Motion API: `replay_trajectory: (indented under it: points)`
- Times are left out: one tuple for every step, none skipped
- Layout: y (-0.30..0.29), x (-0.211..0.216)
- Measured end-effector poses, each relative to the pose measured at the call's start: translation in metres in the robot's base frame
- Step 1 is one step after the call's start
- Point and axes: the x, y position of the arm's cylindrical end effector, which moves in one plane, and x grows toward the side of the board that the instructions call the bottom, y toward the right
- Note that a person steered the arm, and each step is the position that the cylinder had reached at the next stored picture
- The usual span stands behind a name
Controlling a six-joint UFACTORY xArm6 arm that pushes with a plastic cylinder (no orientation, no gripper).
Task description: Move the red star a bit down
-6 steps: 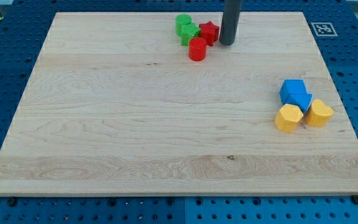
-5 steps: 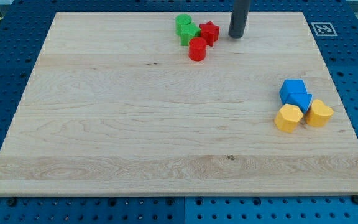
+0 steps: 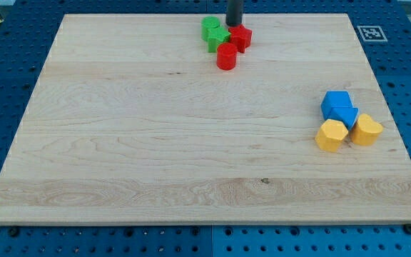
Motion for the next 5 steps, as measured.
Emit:
replay_trajectory:
  points:
    - [0.002, 0.022]
    - [0.003, 0.04]
    - [0.02, 0.052]
    - [0.051, 0.064]
    - [0.076, 0.08]
